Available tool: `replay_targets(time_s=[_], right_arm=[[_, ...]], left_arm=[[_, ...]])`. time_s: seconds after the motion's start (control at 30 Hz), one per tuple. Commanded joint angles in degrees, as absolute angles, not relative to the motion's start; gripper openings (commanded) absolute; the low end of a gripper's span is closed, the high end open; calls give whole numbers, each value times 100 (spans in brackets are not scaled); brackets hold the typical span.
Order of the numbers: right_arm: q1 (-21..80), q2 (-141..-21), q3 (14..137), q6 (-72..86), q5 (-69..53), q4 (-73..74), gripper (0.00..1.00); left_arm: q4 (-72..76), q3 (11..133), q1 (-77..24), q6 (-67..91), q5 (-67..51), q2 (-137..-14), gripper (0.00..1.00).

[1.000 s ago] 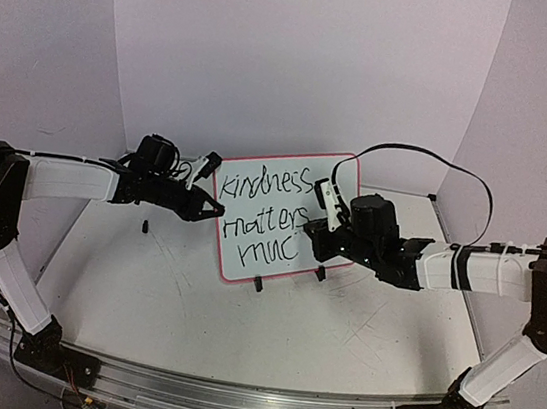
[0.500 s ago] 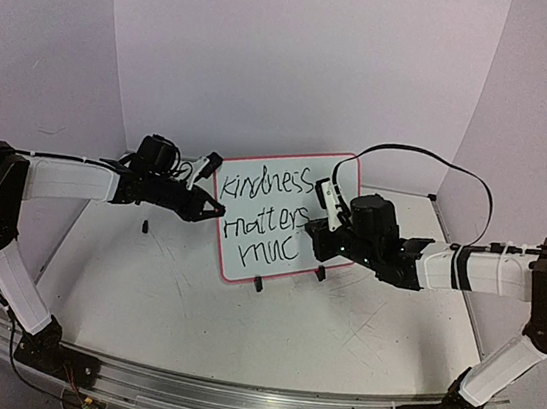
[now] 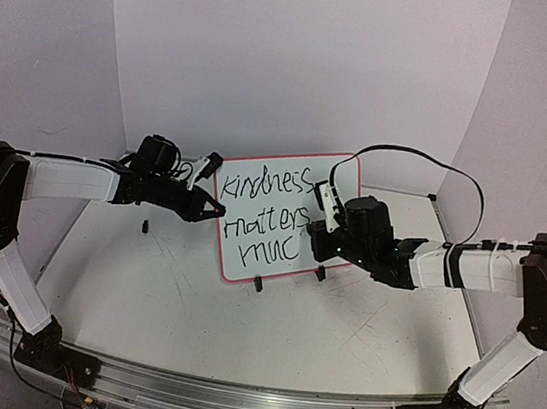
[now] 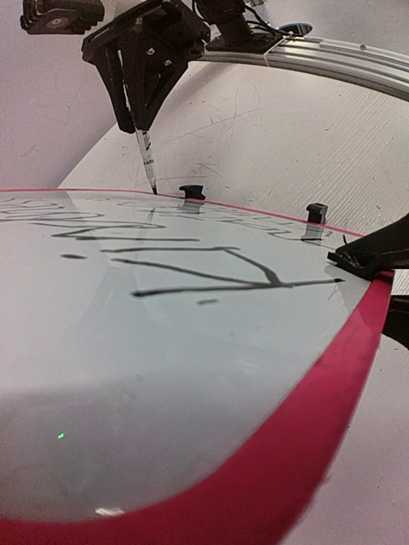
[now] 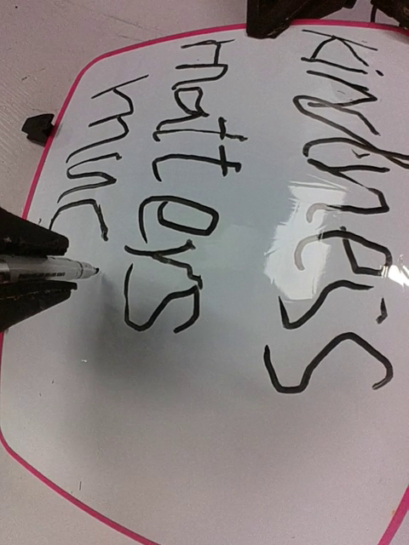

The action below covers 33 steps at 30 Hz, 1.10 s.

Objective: Write a sentence on the whiteboard

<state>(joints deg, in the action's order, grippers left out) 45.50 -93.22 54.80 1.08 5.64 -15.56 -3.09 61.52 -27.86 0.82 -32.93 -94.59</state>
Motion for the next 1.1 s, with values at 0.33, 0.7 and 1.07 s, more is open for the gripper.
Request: replay_targets(time_s=[0.33,0.7,1.07], right_arm=[[4519,-9512,5723,125,766,-1770,0],[4548,-9397,5411,313,651,-1675,0],[4620,-9444,5142,572,569,-1632,0]], left_arm=[[-578,6207,-2725,-580,-1783,-9629,0],[-574,6218,-2721,-582,-1777,-9617,0],[-583,6216,-2725,-580,-1793,-9629,0]])
